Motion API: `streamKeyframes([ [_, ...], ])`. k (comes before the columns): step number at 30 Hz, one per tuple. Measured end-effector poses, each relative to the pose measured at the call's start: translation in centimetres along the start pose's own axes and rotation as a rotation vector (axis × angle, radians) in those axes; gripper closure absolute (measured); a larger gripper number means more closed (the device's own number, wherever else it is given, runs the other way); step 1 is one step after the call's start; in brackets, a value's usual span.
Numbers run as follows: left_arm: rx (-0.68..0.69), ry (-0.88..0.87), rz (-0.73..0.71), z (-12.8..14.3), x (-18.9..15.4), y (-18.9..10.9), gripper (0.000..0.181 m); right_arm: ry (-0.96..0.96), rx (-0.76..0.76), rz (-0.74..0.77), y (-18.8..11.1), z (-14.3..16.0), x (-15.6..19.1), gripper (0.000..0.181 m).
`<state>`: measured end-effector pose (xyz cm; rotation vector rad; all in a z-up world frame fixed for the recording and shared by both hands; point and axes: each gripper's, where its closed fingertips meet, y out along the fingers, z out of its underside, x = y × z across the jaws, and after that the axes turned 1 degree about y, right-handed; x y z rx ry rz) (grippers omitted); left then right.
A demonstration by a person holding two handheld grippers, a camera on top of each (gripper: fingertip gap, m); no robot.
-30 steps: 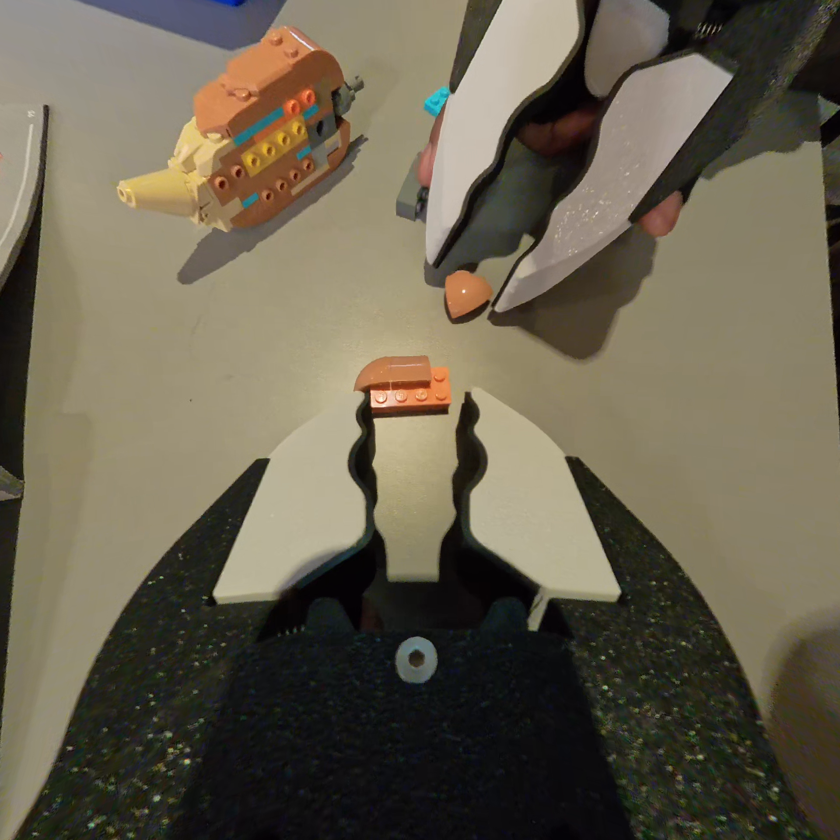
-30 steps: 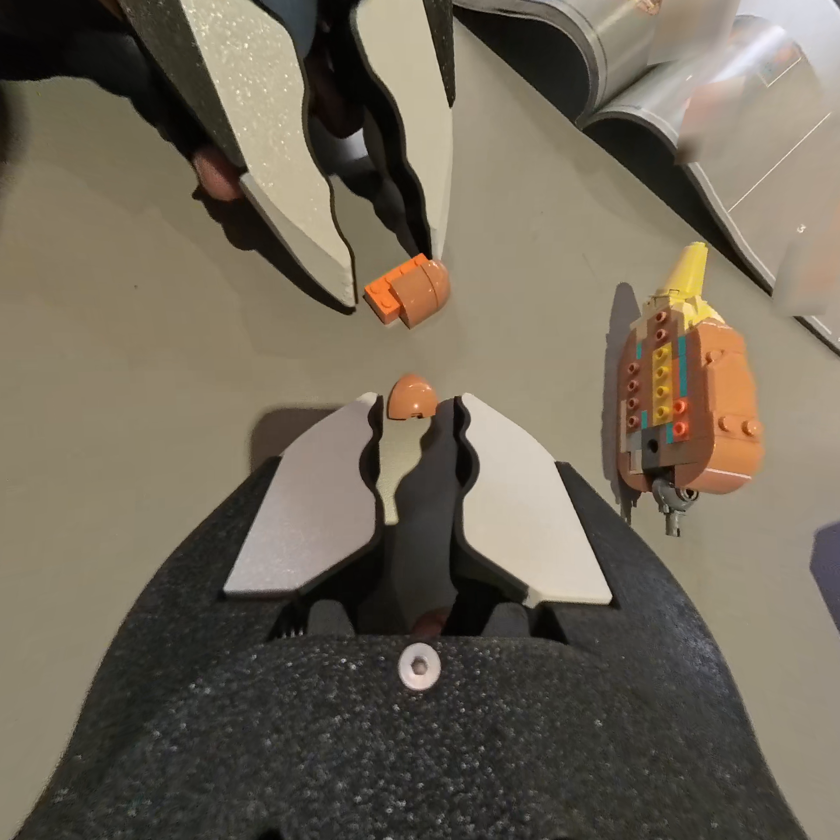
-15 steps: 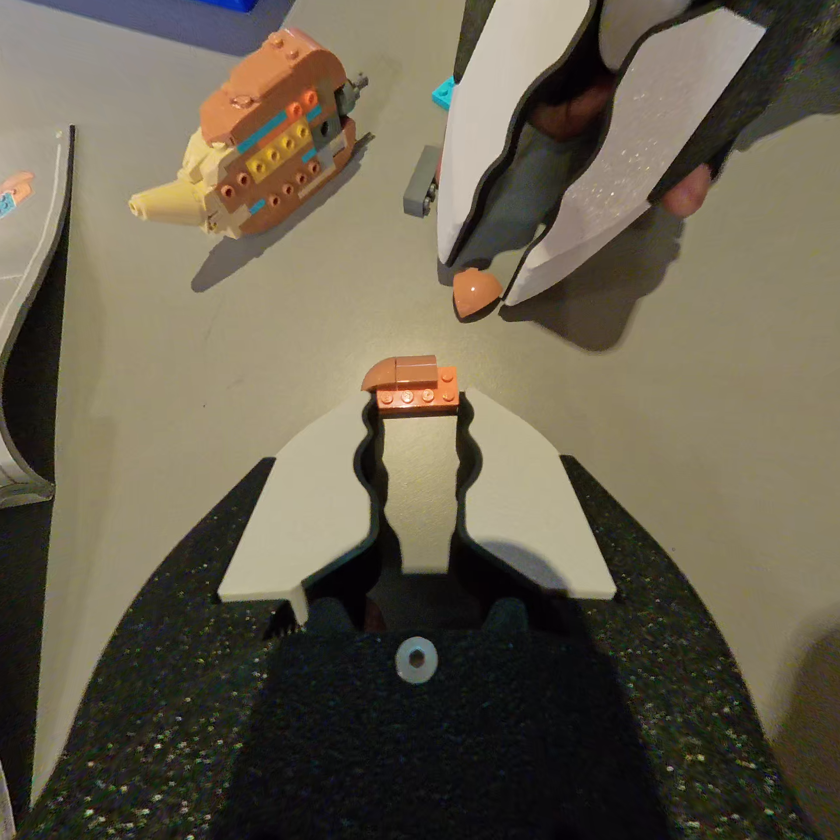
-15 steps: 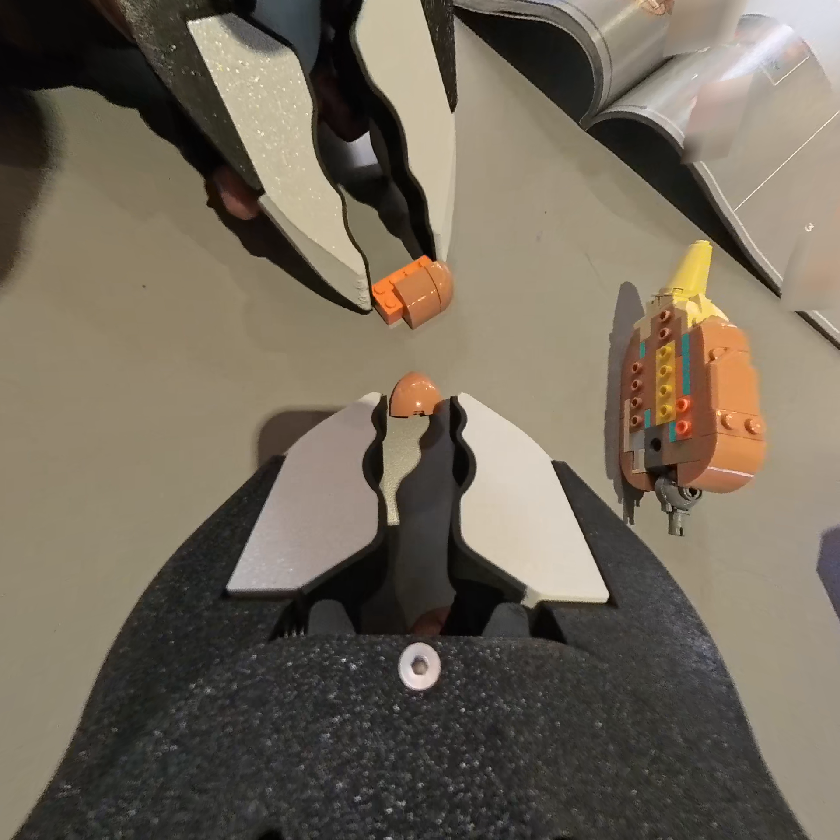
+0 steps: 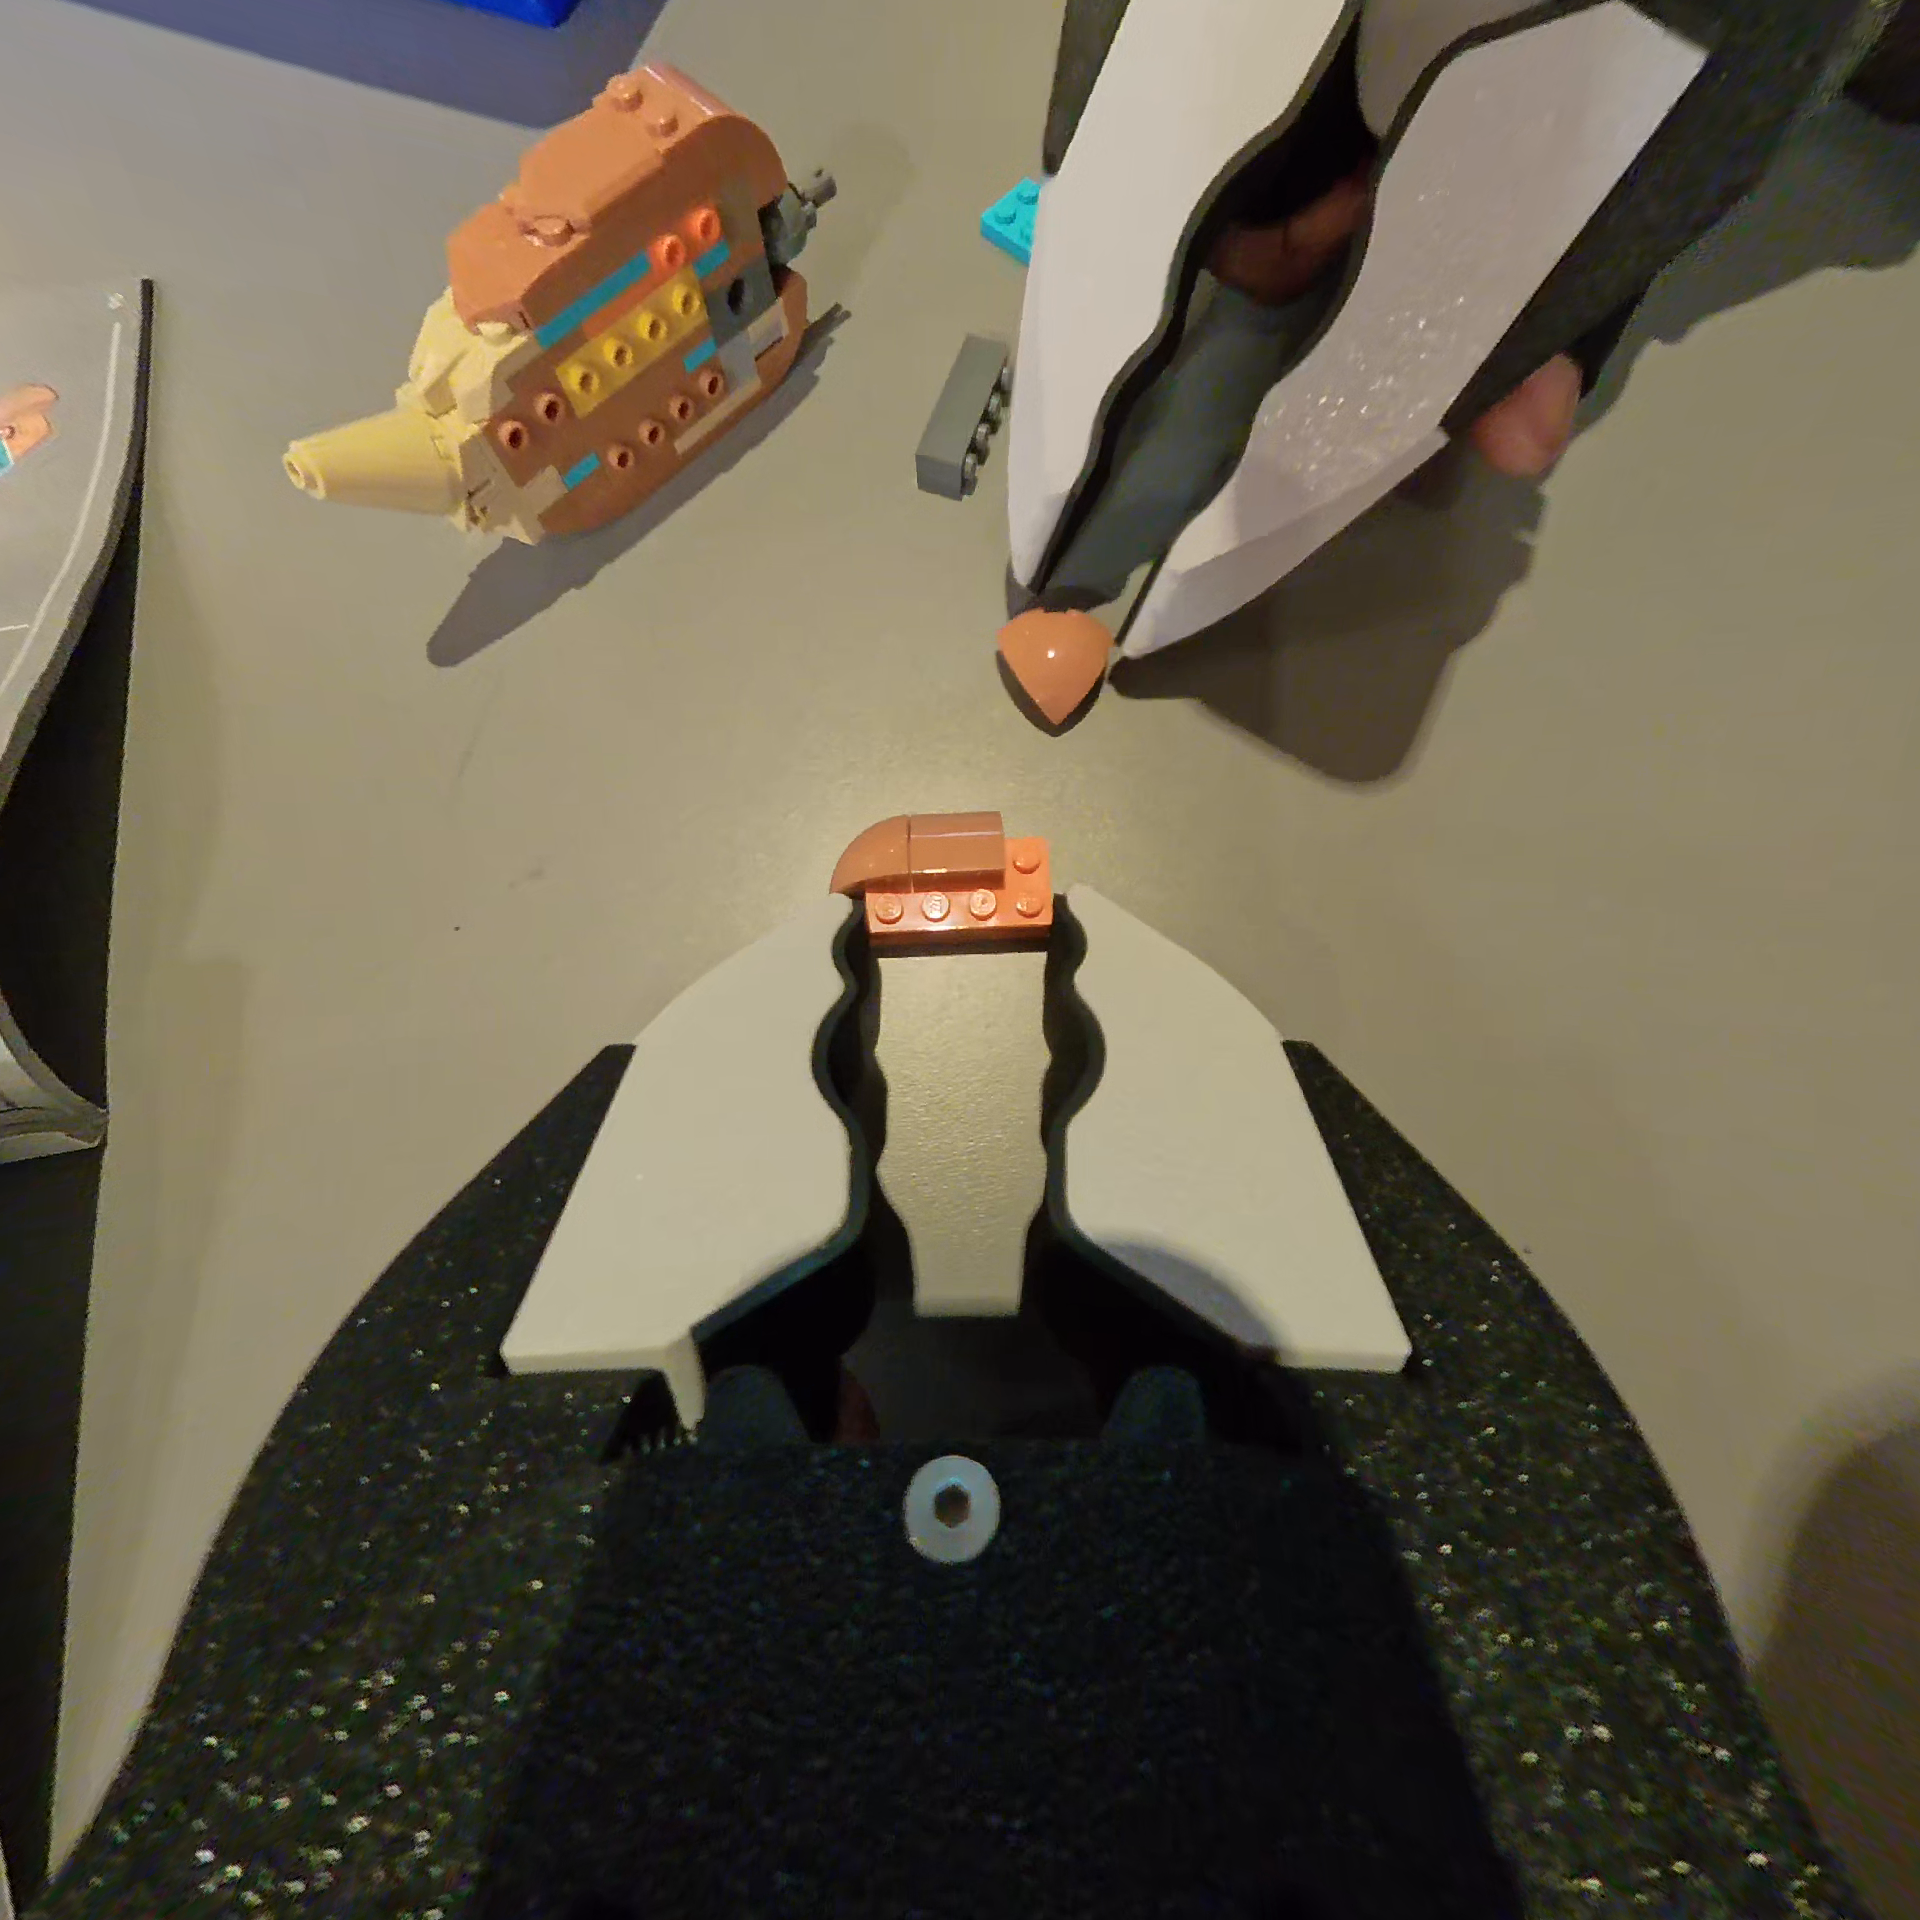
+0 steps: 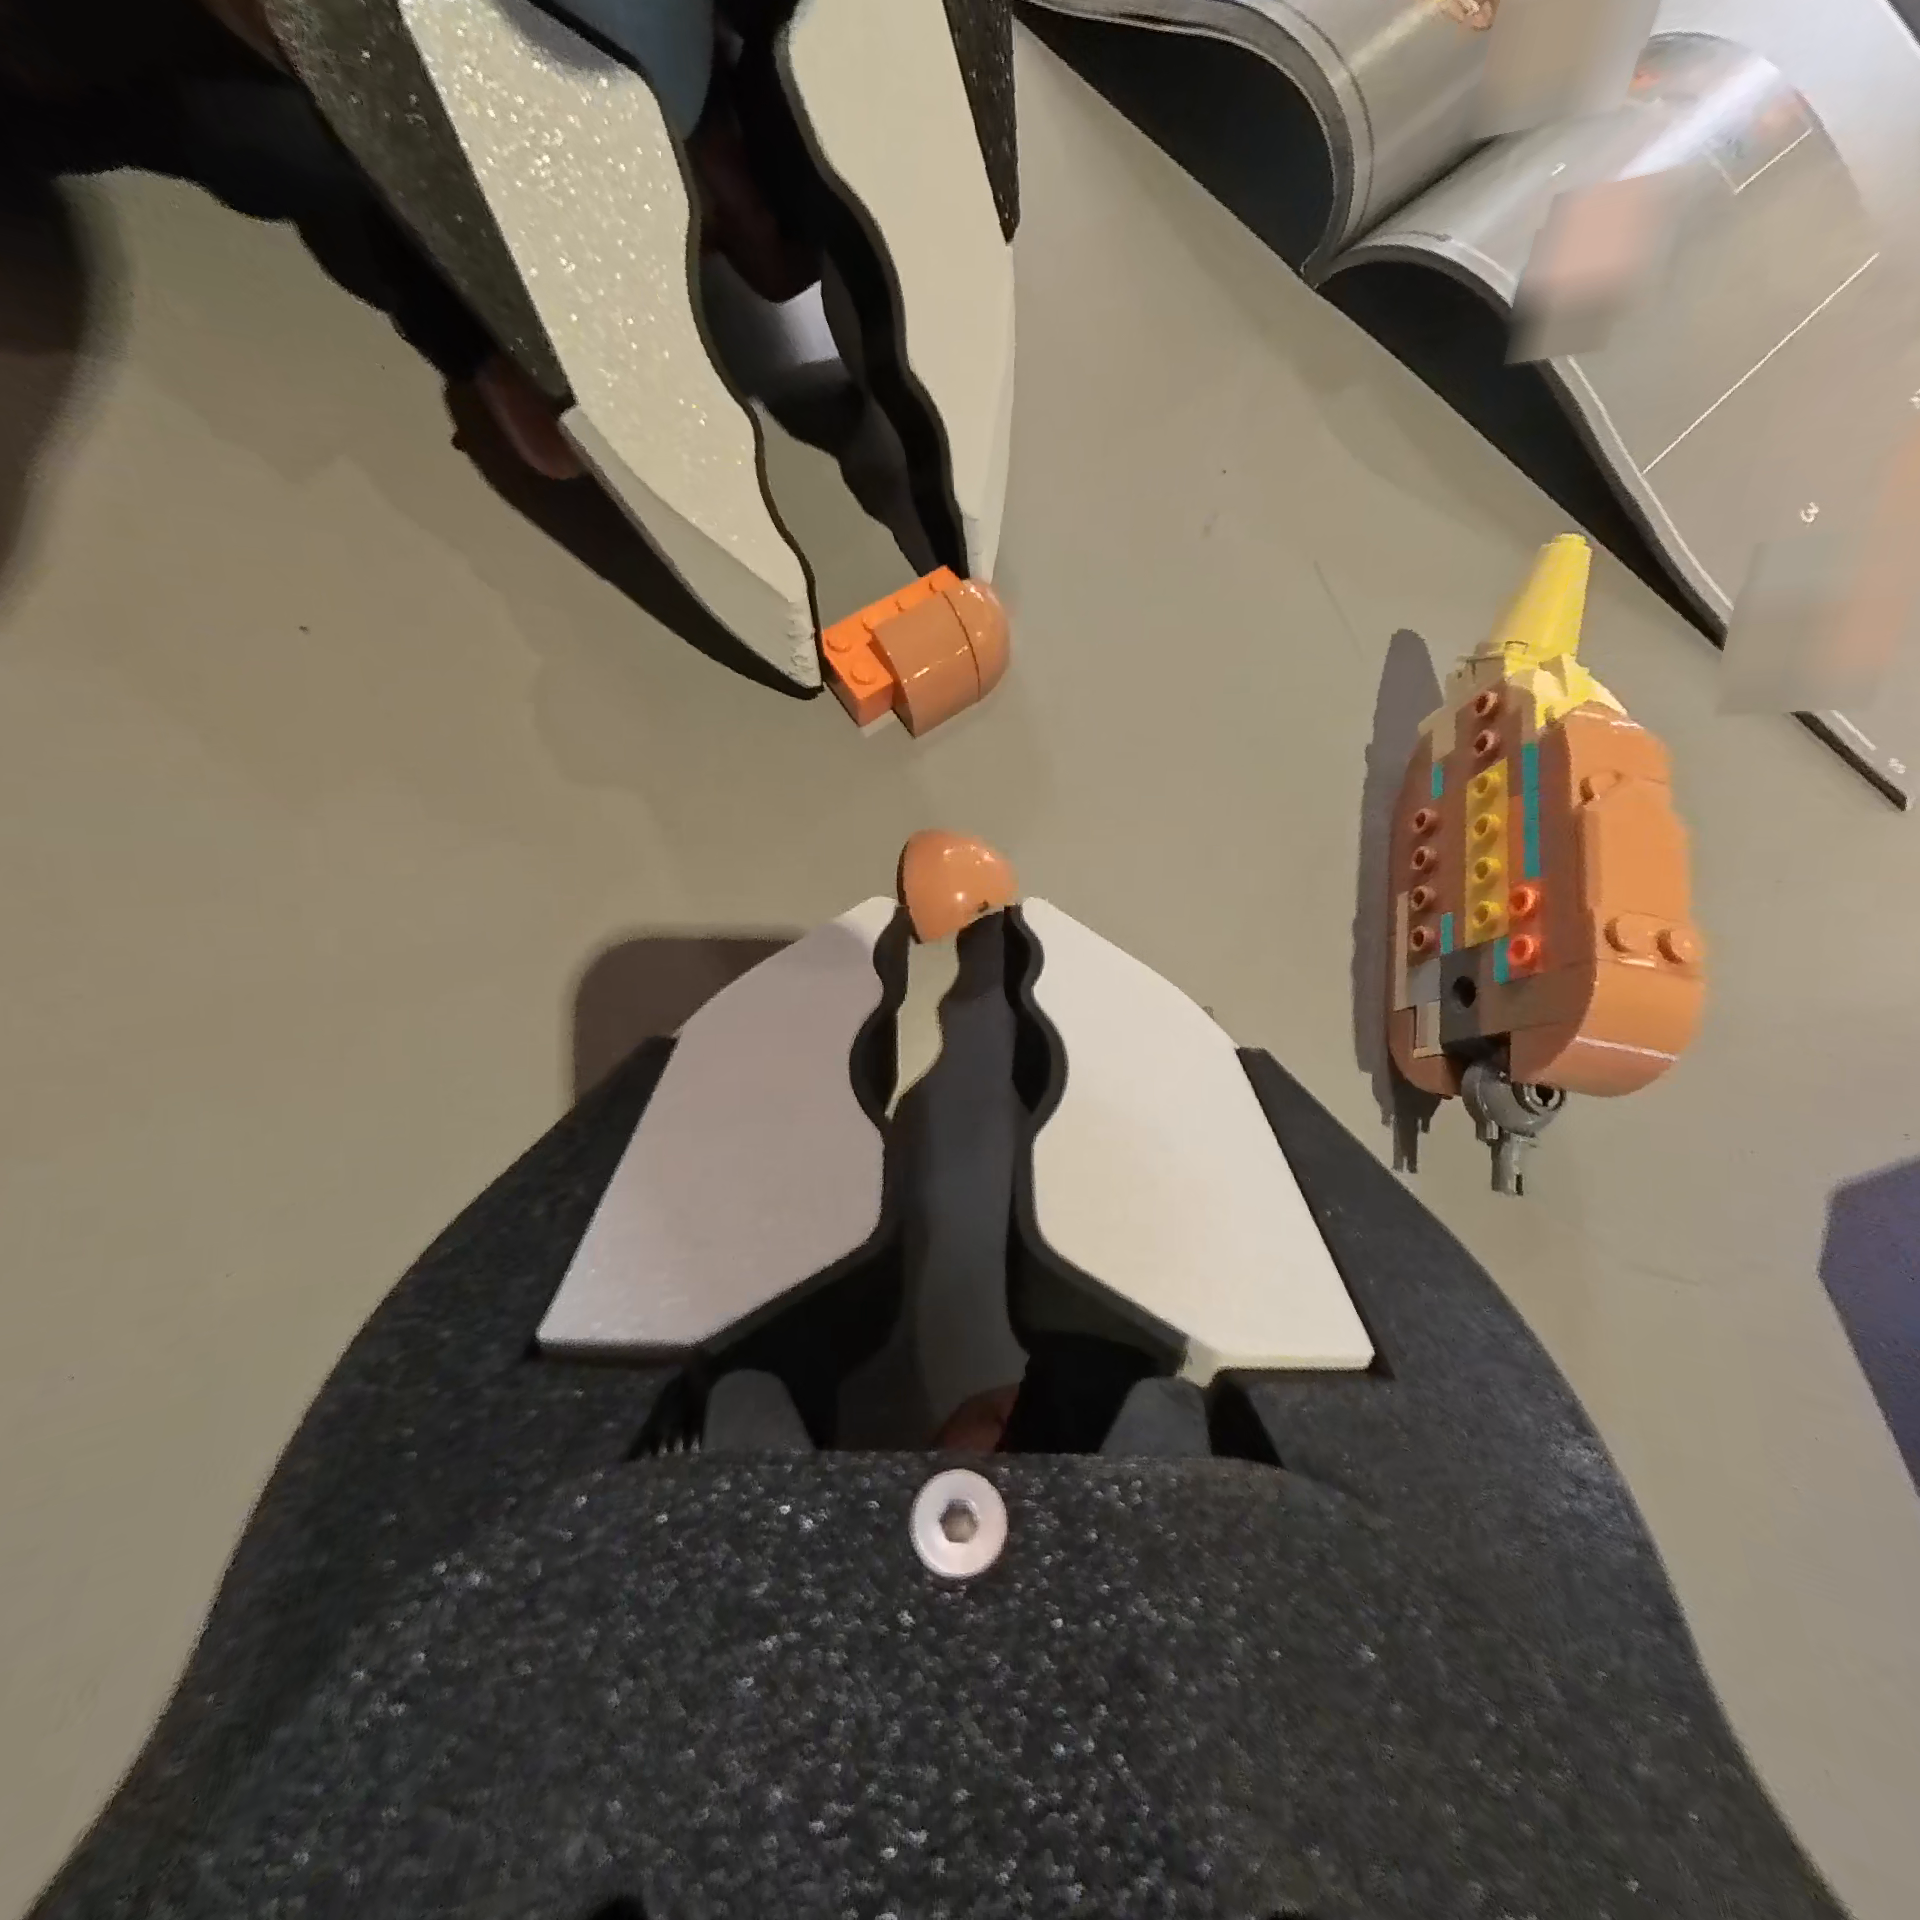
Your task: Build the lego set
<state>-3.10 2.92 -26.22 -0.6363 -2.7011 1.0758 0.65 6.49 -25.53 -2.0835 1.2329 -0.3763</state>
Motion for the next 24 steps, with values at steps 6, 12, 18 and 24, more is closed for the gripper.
streamKeyframes([
  [6, 0.001, 0.001, -0.001, 0.0, 0.0, 0.0, 0.148, -0.059, -0.051, -0.019, -0.4, -0.8, 0.7, 0.169],
  [12, -0.003, -0.008, 0.004, 0.0, 0.0, -0.1, 0.148, -0.021, 0.046, -0.042, 0.2, 0.7, 0.8, 0.172],
  [18, -0.007, -0.018, 0.008, 0.0, 0.1, -0.1, 0.148, 0.023, 0.000, -0.011, 0.0, -0.3, 0.1, 0.166],
  [24, -0.018, -0.030, 0.001, -0.1, 0.3, -0.2, 0.148, 0.085, 0.046, 0.038, 1.3, -0.4, 0.2, 0.150],
])
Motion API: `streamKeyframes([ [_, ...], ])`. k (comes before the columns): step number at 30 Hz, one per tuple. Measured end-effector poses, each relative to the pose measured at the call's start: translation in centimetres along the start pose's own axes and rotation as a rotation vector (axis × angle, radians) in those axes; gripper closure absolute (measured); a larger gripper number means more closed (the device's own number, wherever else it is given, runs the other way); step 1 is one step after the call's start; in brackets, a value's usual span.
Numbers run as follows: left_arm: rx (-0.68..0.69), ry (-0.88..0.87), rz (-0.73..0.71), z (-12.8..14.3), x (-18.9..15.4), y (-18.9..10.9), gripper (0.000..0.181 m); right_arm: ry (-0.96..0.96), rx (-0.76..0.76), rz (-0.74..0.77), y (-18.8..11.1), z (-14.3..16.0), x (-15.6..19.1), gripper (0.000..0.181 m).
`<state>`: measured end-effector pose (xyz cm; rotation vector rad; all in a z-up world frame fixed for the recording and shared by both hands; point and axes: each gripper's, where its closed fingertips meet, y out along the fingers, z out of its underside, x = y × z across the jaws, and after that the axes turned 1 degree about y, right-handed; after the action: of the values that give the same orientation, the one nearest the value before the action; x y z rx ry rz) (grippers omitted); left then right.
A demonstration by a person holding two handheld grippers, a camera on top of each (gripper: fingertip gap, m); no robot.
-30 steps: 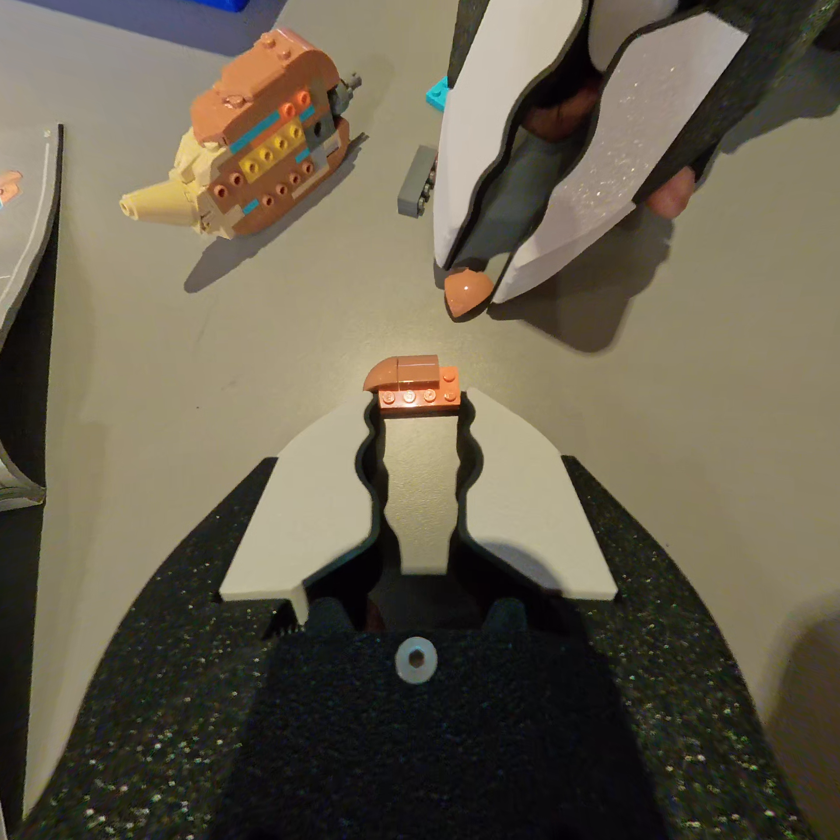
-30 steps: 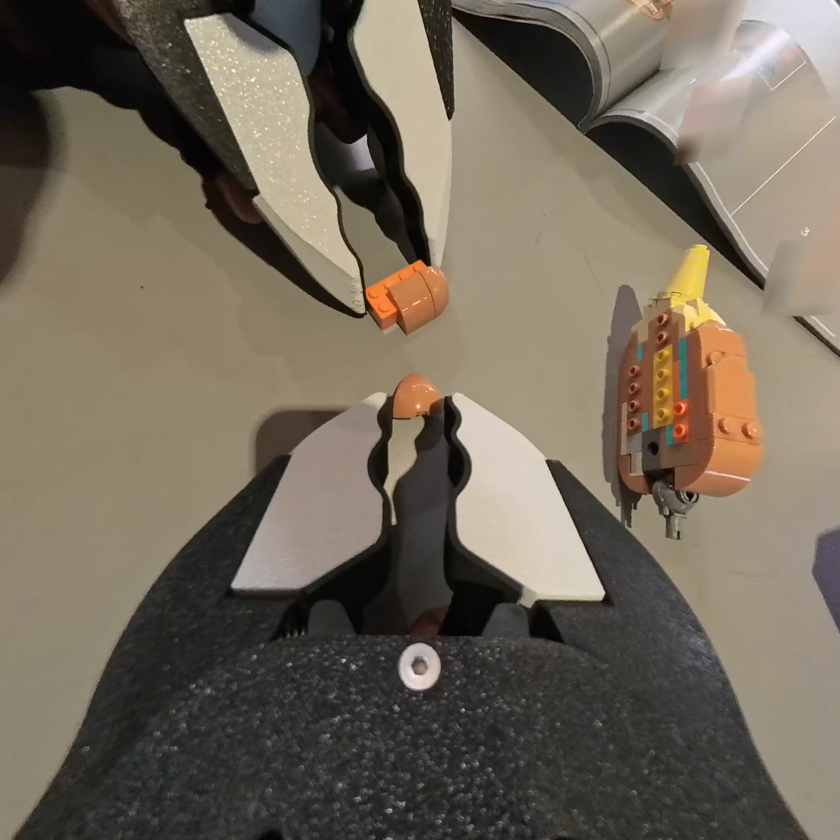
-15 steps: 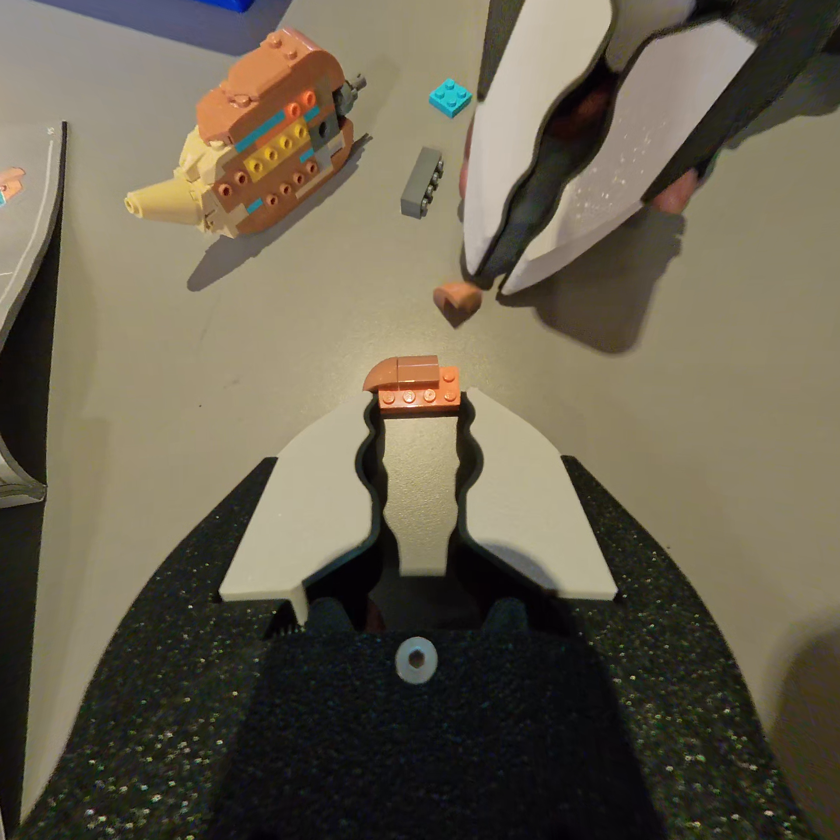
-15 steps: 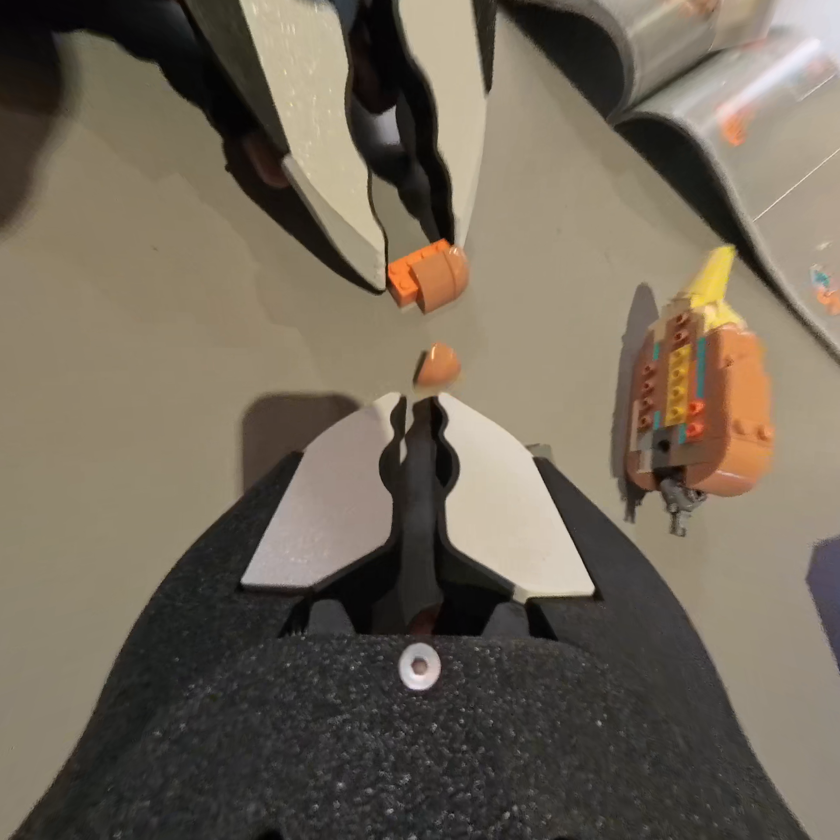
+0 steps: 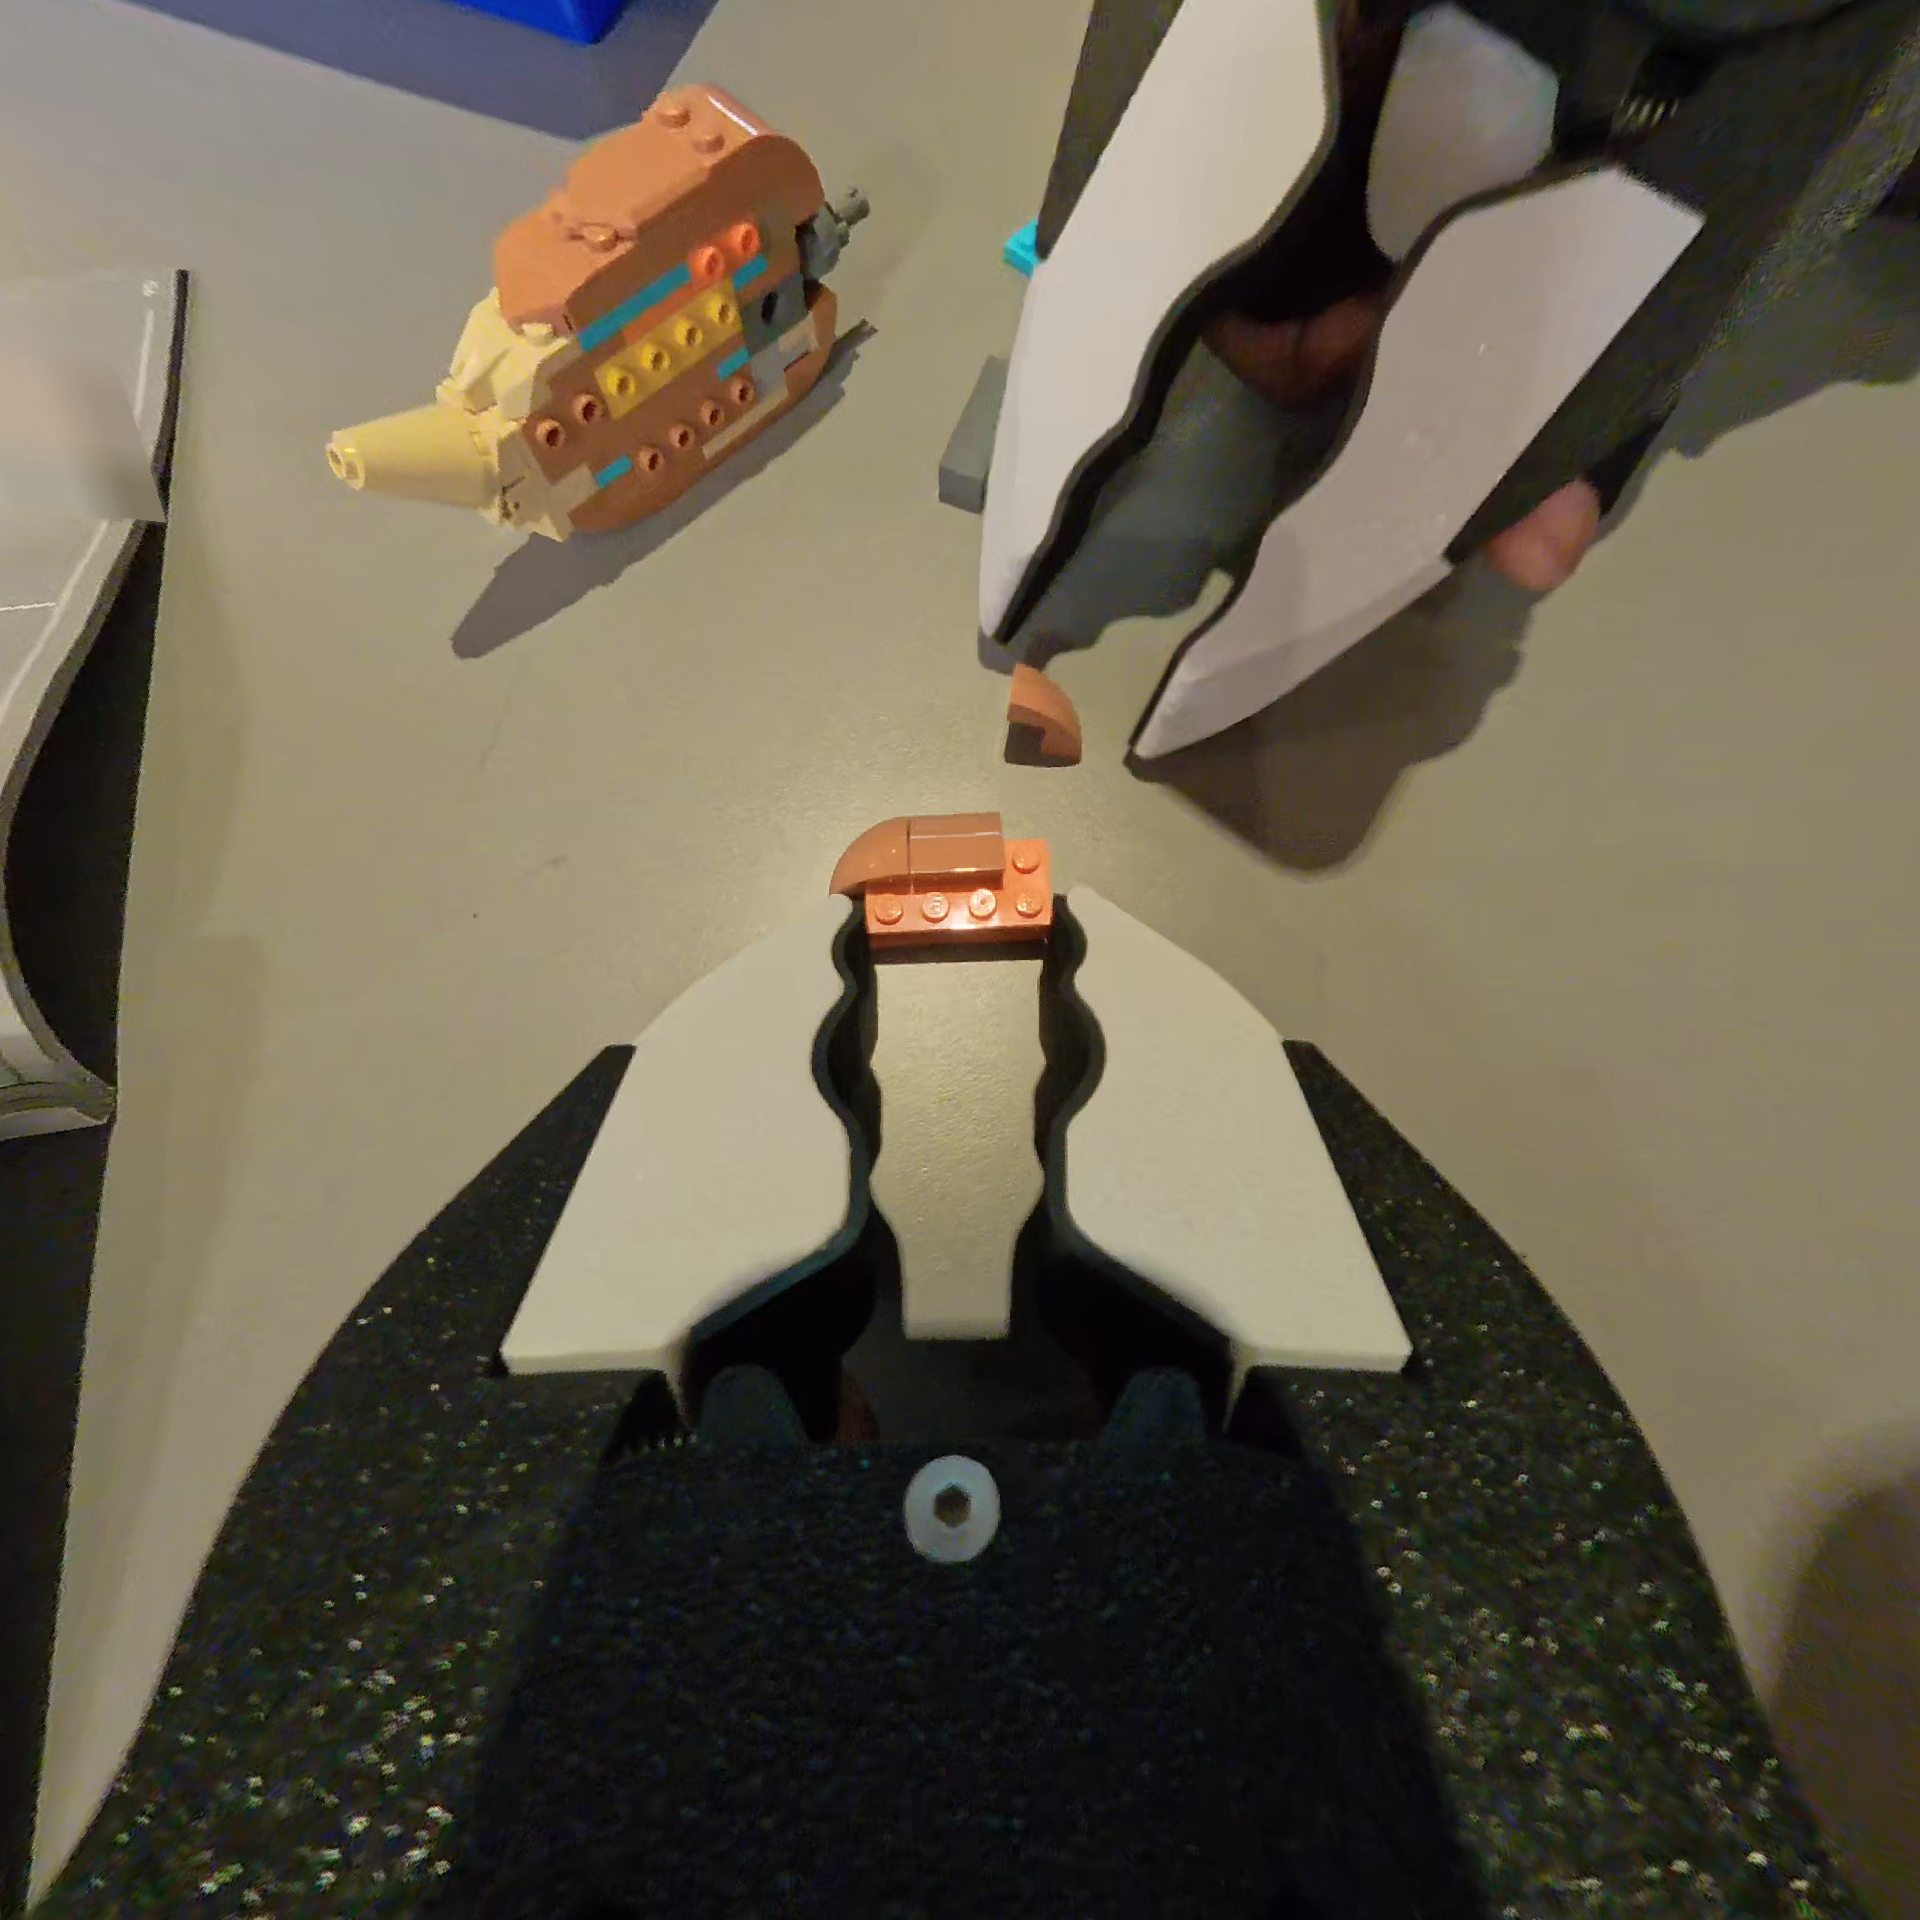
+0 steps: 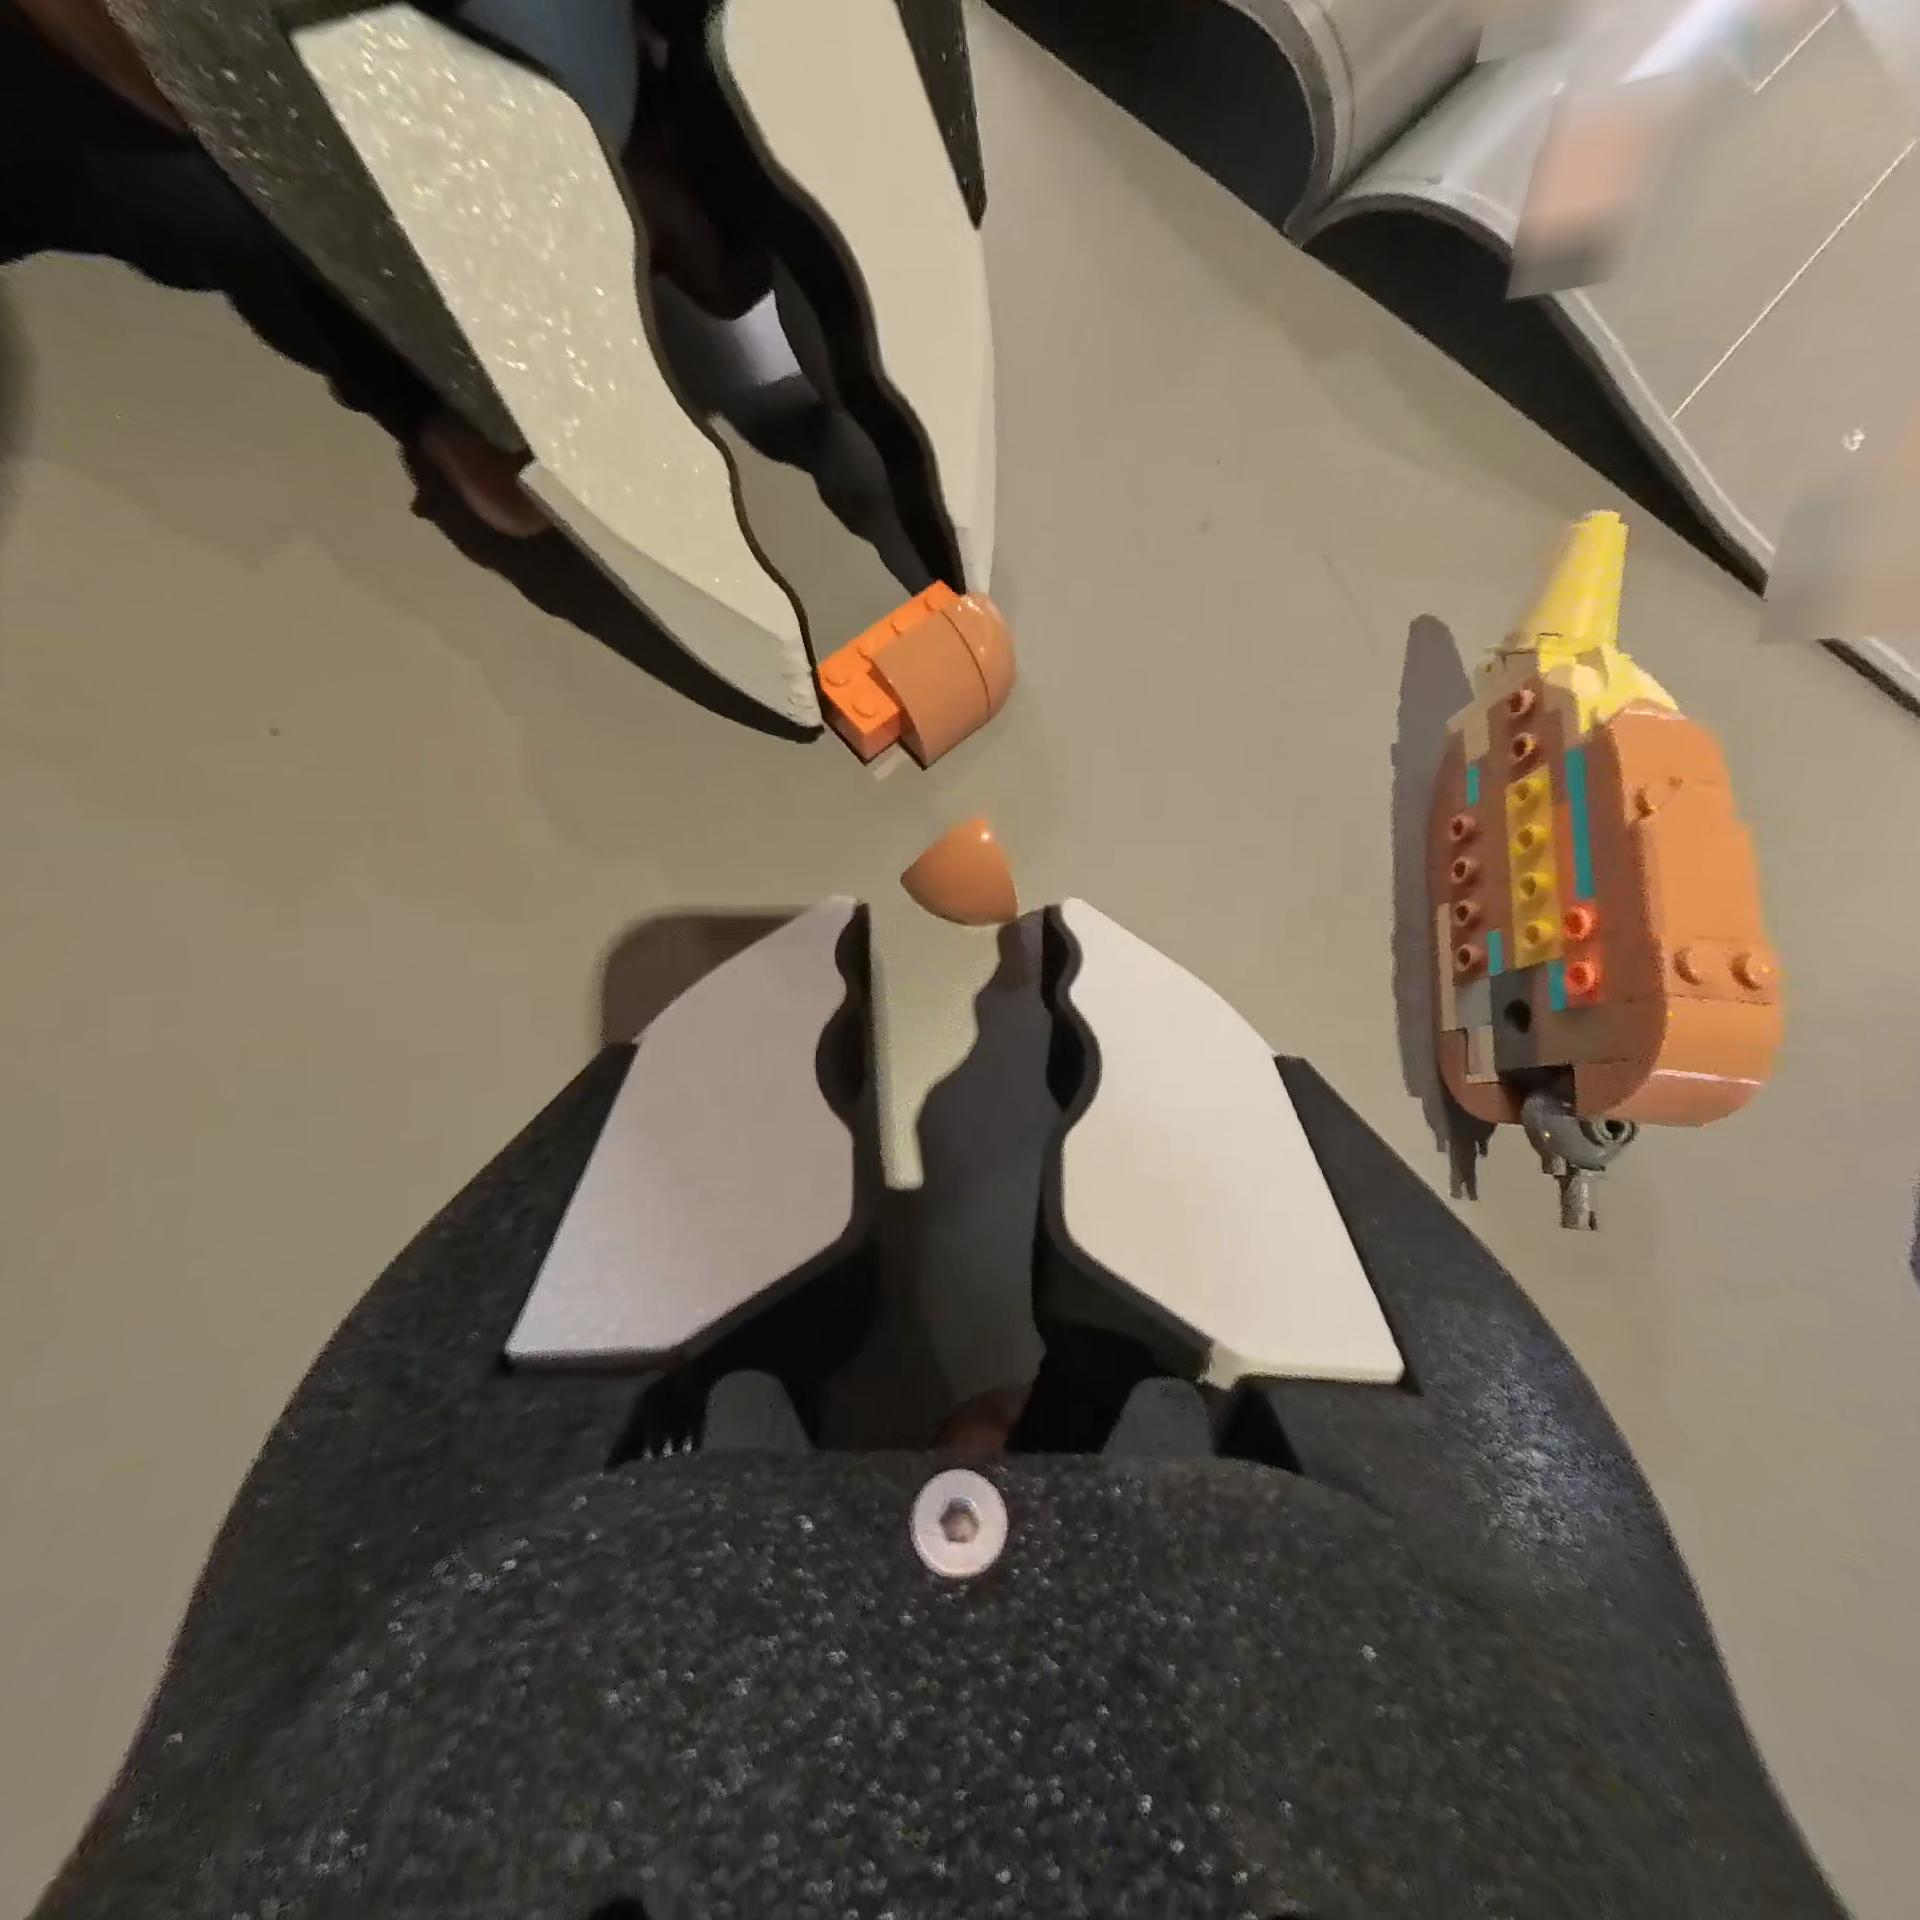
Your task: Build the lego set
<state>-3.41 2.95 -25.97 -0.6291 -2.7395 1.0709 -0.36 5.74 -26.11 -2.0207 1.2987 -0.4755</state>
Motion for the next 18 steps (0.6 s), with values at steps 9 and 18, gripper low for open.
streamKeyframes([
  [9, -0.001, -0.002, -0.002, -0.1, 0.0, 0.1, 0.148, -0.007, 0.008, 0.026, 0.8, -0.7, 0.4, 0.160],
  [18, -0.012, -0.003, 0.016, -0.3, -0.3, 0.0, 0.148, -0.098, -0.074, -0.037, 0.3, -2.1, 1.2, 0.160],
])
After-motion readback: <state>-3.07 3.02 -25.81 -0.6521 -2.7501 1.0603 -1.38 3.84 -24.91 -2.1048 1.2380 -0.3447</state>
